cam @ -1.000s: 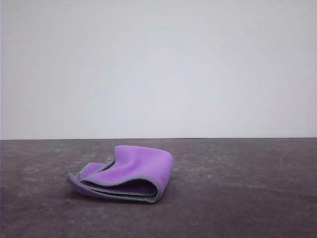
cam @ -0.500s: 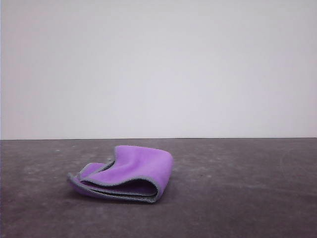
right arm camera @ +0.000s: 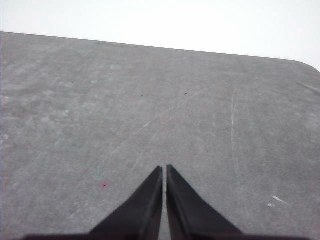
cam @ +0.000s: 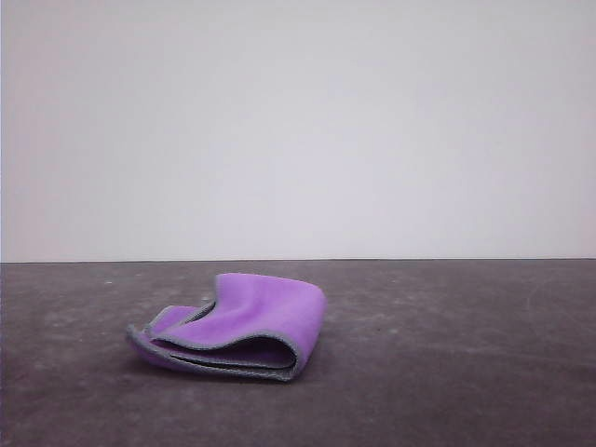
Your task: Fold clothes
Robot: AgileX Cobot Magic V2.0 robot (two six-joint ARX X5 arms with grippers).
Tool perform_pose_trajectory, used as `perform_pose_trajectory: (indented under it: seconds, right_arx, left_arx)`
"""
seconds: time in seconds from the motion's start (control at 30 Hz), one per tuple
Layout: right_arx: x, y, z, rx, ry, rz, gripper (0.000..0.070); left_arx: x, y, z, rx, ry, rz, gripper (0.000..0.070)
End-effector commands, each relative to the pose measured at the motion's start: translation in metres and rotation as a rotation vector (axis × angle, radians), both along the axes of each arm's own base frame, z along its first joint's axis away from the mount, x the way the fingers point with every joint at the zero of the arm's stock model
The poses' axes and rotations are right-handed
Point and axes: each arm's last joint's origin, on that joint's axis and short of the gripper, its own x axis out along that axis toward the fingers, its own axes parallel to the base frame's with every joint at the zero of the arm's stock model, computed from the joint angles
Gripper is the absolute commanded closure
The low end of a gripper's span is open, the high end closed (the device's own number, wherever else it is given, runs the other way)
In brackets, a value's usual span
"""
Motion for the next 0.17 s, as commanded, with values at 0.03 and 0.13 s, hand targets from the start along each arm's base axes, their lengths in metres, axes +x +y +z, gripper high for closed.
perform_pose_trajectory:
  seconds: [0.03, 0.13]
  right_arx:
    - [0.0004, 0.0000, -0.0004, 0.010, -0.007, -0.004, 0.0688]
    - [0.0004, 0.0000, -0.0004, 0.010, -0.007, -0.004, 0.0688]
  left_arx:
    - [0.0007, 0.0000, -0.0069, 0.002, 0.026, 0.001, 0.0684]
    - [0.0007, 0.0000, -0.0070, 0.002, 0.026, 0.001, 0.0684]
